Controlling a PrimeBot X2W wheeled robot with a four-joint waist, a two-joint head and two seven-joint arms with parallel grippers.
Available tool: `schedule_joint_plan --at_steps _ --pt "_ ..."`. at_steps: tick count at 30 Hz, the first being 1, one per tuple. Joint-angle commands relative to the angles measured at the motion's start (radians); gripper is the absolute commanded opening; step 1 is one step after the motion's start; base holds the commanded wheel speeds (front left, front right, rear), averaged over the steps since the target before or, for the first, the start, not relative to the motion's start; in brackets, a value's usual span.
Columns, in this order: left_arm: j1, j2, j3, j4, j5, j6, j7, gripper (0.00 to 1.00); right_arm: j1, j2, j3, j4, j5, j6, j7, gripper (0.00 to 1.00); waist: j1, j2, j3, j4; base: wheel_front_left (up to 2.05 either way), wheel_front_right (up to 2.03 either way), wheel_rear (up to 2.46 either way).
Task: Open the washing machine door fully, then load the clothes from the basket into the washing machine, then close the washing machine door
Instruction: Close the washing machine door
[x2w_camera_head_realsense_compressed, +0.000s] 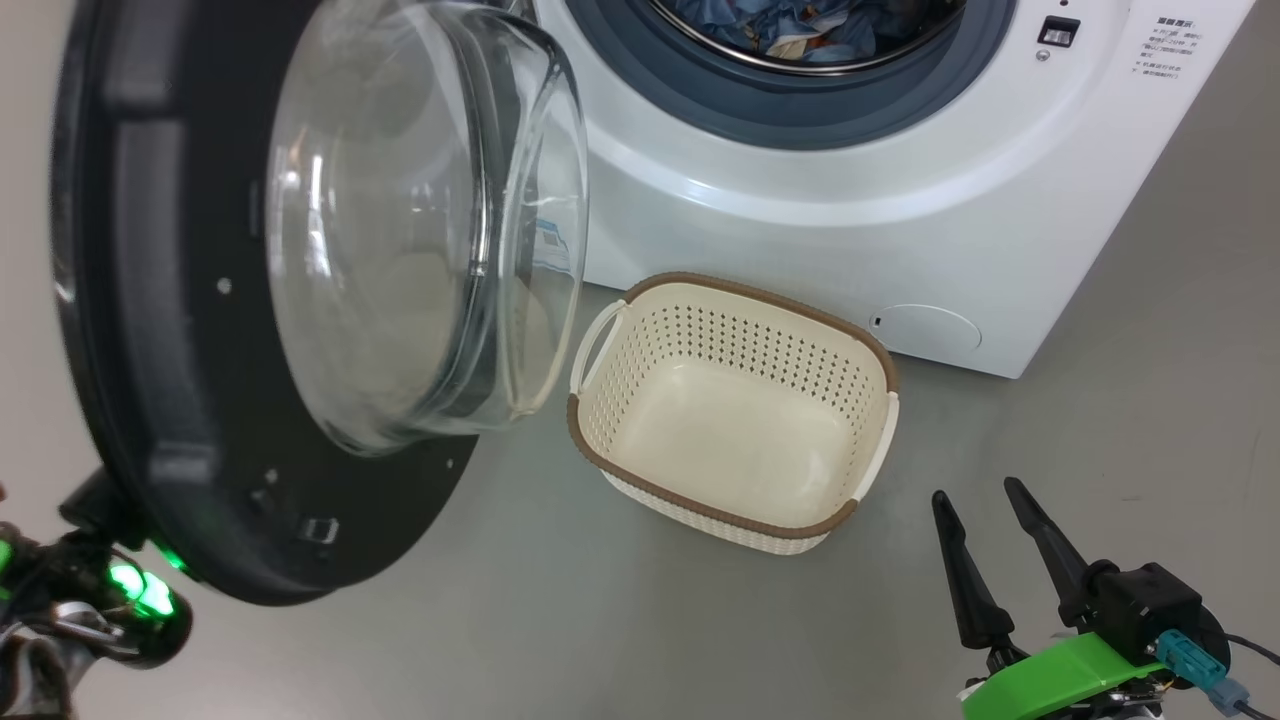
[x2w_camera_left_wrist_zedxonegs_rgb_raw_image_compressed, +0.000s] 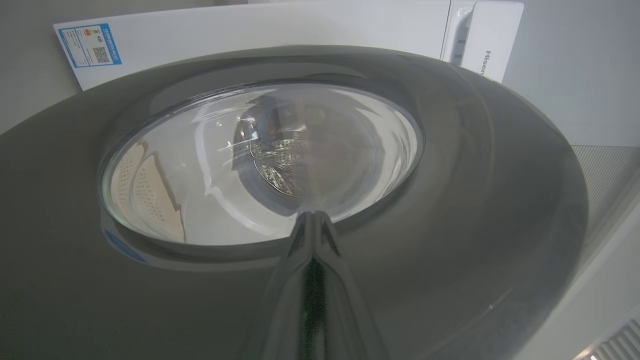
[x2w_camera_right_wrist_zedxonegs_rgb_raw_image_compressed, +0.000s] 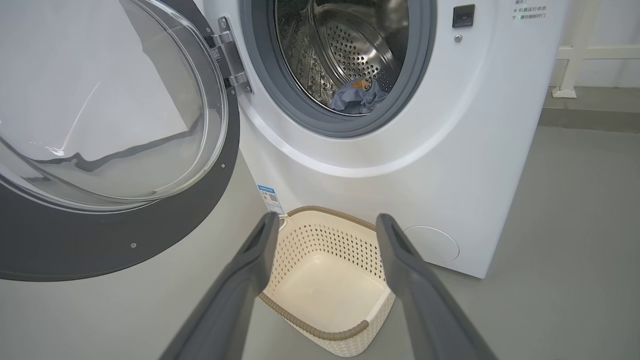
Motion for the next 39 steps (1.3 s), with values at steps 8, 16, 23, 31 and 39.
schedule_joint_plan --at_steps 8,16,23,31,39 --pt "0.056 -0.022 -0.047 -0.171 -0.015 0.033 0.081 0.0 -0.022 0.006 0.029 -0.004 0.009 0.002 -0.01 1.0 0.0 0.0 -0.012 -0.01 0.0 0.0 0.0" --pt "0.101 -0.068 -0.113 -0.257 -0.011 0.048 0.101 0.0 -0.02 0.009 0.028 0.007 0.016 0.002 -0.012 1.0 0.0 0.0 -0.023 -0.036 0.0 0.0 0.0" --pt "0.12 -0.097 -0.176 -0.302 -0.017 0.042 0.081 0.0 -0.017 0.012 0.03 0.017 0.019 0.002 -0.013 1.0 0.0 0.0 -0.025 -0.081 0.0 0.0 0.0" --pt "0.09 -0.107 -0.261 -0.285 -0.046 0.022 0.02 0.0 -0.023 0.015 0.028 0.013 0.023 0.002 -0.014 1.0 0.0 0.0 -0.017 -0.149 0.0 0.0 0.0" --pt "0.023 -0.109 -0.344 -0.251 -0.12 -0.003 -0.066 0.0 -0.029 0.019 0.024 0.009 0.025 0.002 -0.014 1.0 0.0 0.0 0.002 -0.238 0.0 0.0 0.0"
